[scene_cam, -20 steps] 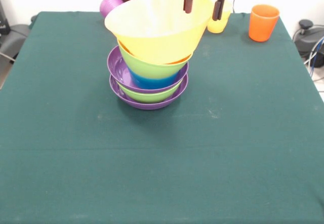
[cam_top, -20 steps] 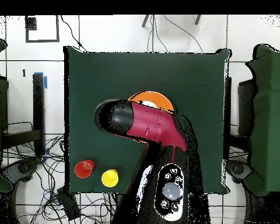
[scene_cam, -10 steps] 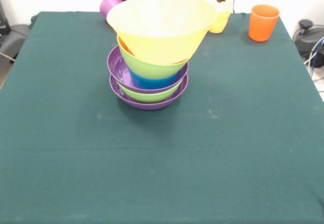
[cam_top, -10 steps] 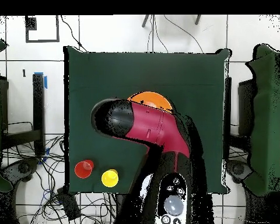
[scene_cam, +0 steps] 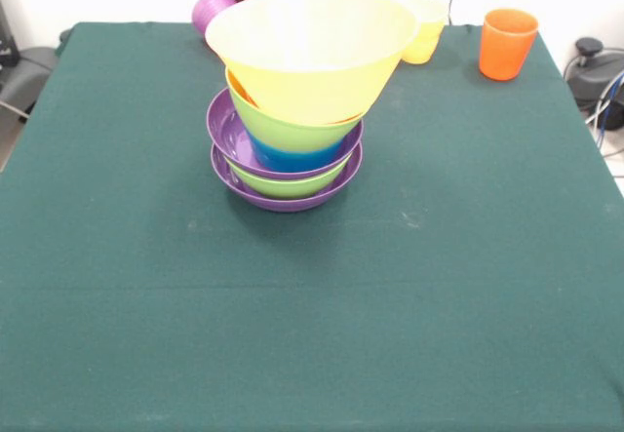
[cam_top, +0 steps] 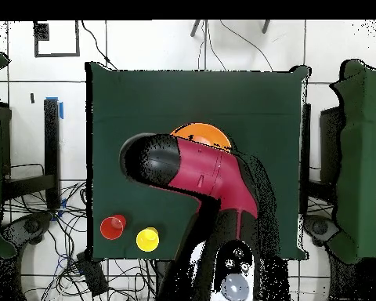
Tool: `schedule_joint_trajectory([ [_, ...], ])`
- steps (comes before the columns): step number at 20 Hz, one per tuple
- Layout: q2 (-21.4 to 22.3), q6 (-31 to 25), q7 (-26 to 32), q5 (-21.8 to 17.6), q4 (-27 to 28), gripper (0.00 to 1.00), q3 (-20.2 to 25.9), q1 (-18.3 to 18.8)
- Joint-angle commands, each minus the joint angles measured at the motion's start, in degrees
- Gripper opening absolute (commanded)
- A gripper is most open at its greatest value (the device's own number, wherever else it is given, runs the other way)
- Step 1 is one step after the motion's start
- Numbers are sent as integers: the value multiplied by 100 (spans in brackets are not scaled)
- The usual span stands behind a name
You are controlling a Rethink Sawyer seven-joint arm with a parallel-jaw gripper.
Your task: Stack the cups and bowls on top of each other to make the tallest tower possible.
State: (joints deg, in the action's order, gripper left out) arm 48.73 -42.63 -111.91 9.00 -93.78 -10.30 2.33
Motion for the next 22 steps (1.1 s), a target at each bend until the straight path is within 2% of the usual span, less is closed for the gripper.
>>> schedule_joint_trajectory([
  [1,-52,-666,-706,-51,-66,100,246,-57],
  [22,-18,-471,-1408,117,-247,100,-115,-694],
])
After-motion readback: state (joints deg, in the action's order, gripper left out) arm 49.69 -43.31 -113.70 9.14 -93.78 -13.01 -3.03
